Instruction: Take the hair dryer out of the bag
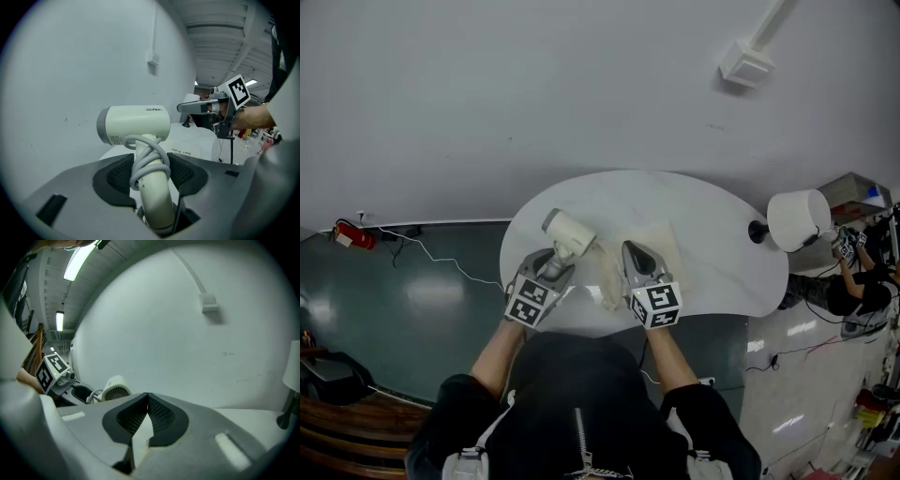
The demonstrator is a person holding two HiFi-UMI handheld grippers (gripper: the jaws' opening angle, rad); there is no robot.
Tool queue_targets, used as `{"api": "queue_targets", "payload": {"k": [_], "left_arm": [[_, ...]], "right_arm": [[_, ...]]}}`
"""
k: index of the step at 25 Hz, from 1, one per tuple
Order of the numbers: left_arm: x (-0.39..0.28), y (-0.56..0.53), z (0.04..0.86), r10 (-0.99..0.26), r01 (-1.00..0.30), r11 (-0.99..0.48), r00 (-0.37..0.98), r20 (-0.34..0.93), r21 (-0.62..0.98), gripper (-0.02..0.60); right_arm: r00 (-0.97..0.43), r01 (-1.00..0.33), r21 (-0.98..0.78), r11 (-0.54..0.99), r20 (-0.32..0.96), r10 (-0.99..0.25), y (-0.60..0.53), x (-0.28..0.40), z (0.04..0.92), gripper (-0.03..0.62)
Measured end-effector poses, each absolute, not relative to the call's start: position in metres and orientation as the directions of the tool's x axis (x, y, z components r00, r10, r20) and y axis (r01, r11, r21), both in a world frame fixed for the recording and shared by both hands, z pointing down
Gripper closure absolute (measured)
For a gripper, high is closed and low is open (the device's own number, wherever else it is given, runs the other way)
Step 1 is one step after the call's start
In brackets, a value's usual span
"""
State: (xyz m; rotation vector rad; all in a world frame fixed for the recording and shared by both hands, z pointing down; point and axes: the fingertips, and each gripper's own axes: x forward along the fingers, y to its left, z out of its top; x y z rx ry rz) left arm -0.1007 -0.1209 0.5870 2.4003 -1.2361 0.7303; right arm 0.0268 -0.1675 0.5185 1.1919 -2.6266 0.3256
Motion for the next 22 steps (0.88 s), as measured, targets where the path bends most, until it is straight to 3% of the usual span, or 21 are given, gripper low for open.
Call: {"api": "queue_targets", "payload": {"k": [11, 22], "left_arm": [[-0.103, -0.147, 0.538, -0.743, -0.845, -0.534, 0.485, 0.462, 0.030, 0.359], [-0.105, -0.155, 0.524, -0.760, -0.843, -0.538, 0.488, 0.429, 0.007, 0.359]], "right_arm": [[-0.621, -0.777, -0.080, 0.624, 0.260, -0.740, -0.171, 0.037, 0.496, 0.591], [-0.601, -0.794, -0.087, 0.602, 0.264, -0.755, -0.170, 0.047, 0.501, 0.591]]}}
